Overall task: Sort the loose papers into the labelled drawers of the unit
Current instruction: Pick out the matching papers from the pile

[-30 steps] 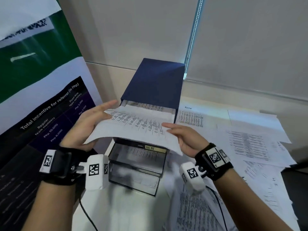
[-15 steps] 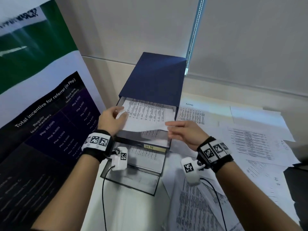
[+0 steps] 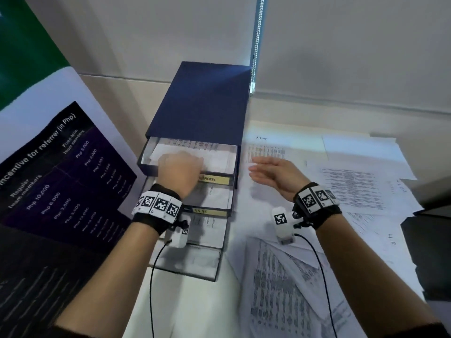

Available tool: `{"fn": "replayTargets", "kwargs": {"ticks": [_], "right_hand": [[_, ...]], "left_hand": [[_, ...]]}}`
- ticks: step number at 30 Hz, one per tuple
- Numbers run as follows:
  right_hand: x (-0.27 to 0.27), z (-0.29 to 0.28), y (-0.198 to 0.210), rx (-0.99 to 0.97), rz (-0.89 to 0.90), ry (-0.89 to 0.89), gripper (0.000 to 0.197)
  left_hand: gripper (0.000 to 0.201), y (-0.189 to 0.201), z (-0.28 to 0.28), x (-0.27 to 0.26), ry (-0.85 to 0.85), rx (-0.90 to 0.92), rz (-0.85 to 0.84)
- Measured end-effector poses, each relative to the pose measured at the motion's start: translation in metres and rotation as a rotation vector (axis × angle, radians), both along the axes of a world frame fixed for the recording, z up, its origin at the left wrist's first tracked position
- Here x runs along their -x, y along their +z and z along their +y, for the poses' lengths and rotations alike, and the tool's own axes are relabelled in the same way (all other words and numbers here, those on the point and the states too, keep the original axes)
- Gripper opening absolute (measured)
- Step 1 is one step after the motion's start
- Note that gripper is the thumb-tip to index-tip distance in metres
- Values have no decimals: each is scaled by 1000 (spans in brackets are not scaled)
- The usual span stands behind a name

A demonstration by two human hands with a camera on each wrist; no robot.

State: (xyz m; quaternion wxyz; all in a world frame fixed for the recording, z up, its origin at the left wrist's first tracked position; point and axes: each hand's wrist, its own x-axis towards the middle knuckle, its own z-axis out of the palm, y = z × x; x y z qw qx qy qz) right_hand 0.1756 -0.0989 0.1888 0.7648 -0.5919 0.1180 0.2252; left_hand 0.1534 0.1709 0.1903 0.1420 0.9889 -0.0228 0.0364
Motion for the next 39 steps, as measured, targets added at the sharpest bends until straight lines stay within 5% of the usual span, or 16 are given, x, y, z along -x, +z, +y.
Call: {"fn": "replayTargets", "kwargs": {"ticks": [4, 7, 9, 14, 19, 22, 27, 29, 33, 36, 39], "right_hand": [[13, -111, -81, 514, 241, -257, 39], [27, -163, -126, 1022, 439, -148, 71], [33, -170, -141, 1141, 493, -95, 86], [34, -168, -161, 1209, 506, -138, 94], [41, -166, -164, 929, 392, -279, 74], [45, -164, -160, 1001, 211, -268, 40], [46, -167, -121, 1029, -184, -380, 13], [49, -169, -92, 1053, -453, -505, 20], [60, -167, -27, 1154, -1061, -699, 19], [73, -158, 0, 1197, -1282, -626, 37], [101, -144, -7, 1265, -1384, -449, 39]], "left_hand": [[24, 10, -72, 22, -314, 404, -335], [15, -18, -133, 33, -574, 539, -147], [22, -63, -162, 32, -573, 485, 105], [63, -181, -178, 28, -351, 24, 641], [75, -199, -180, 39, -352, -139, 597], [74, -199, -179, 37, -337, -88, 631], [60, -167, -190, 32, -125, 481, 678], [53, -130, -204, 28, 8, 755, 632], [81, -43, -223, 20, 66, 1330, 540], [81, 18, -219, 11, 38, 1651, 529], [79, 36, -204, 3, -54, 1795, 649]]}}
